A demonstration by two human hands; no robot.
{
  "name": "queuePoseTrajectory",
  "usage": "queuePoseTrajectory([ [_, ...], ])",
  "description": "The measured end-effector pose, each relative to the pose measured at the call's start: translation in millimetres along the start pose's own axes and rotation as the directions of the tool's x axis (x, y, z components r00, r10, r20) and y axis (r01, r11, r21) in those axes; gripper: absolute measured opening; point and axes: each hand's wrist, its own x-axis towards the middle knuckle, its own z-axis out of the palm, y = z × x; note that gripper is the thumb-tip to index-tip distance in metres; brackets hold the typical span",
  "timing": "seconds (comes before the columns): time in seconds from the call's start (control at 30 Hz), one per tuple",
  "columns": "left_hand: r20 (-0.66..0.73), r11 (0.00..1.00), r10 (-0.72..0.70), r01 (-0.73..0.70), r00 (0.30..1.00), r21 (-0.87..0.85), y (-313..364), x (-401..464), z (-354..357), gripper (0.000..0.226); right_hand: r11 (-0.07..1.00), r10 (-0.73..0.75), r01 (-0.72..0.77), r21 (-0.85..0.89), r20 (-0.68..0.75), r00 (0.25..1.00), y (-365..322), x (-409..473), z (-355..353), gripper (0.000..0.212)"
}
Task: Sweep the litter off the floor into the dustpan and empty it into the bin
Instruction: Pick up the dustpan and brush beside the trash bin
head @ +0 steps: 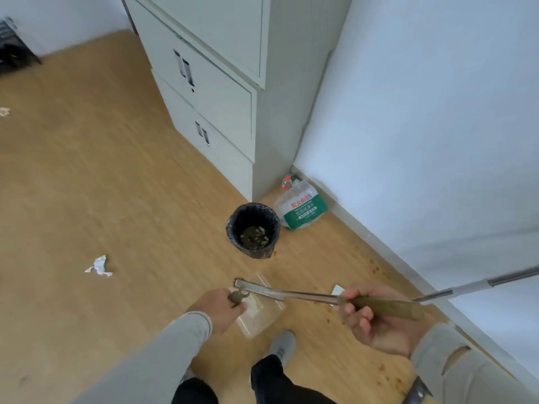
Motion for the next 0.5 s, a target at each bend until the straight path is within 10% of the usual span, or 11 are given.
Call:
queuePoseTrajectory([
  [0.5,-0.194,0.952,-0.252,0.206,0.948,-0.227,-324,-103,-108,0.035,0.685,-0.051,-0.043,-0.728,-0.106,0.993,137,132,320,0.008],
])
